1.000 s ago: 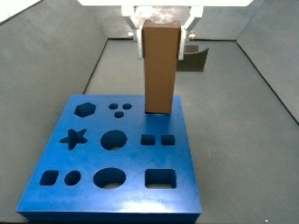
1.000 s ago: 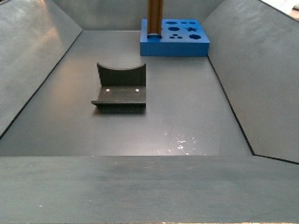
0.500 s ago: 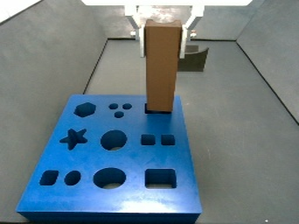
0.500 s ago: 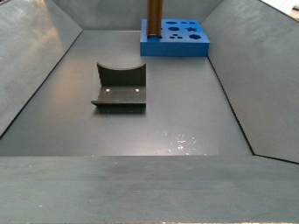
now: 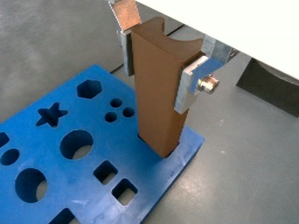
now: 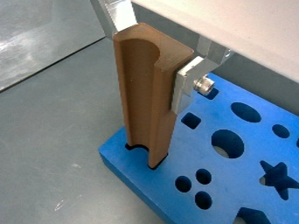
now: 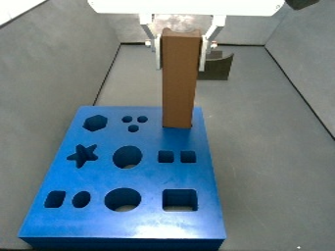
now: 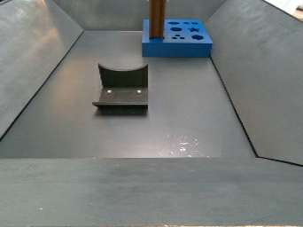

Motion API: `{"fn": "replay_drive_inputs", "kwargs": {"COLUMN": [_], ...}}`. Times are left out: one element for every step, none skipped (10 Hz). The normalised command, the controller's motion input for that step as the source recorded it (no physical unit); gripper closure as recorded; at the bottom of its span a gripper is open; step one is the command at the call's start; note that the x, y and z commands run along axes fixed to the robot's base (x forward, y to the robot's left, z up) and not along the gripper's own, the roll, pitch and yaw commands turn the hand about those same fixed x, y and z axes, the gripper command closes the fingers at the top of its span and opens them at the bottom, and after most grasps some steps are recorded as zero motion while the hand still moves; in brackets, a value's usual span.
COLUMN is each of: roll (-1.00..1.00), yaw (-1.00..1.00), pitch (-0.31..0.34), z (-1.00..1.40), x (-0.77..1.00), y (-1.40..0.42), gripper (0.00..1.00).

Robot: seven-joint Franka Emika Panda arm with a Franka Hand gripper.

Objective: Pick up the arch object. Move up. Place the arch object on the fixture. Regrasp the arch object. Rotate the arch object. Move to above the board. Insert the arch object.
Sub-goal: Insert the arch object.

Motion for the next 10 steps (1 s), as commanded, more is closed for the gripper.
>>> {"fn": "replay_drive_inputs", "kwargs": {"roll": [0.00, 0.00, 0.00, 0.00, 0.01, 0.04, 0.07, 0.08, 0.12, 0.19], "yaw": [0.00, 0.00, 0.00, 0.00, 0.00, 0.00, 0.00, 0.00, 0.00, 0.00], "pitch": [0.000, 0.000, -0.001, -0.041, -0.103, -0.124, -0.129, -0.144, -0.164, -0.187], "z": [-0.11, -0.15, -0.25, -0.34, -0.47, -0.54, -0.59, -0.62, -0.69, -0.75], "x": [0.00, 0.00, 0.00, 0.00, 0.00, 0.00, 0.00, 0.00, -0.03, -0.07], "y": [0.14, 0.10, 0.04, 0.00, 0.00, 0.00, 0.00, 0.00, -0.02, -0.11], "gripper": [1.00, 1.00, 1.00, 1.00, 1.00, 1.00, 1.00, 1.00, 1.00, 1.00]}}
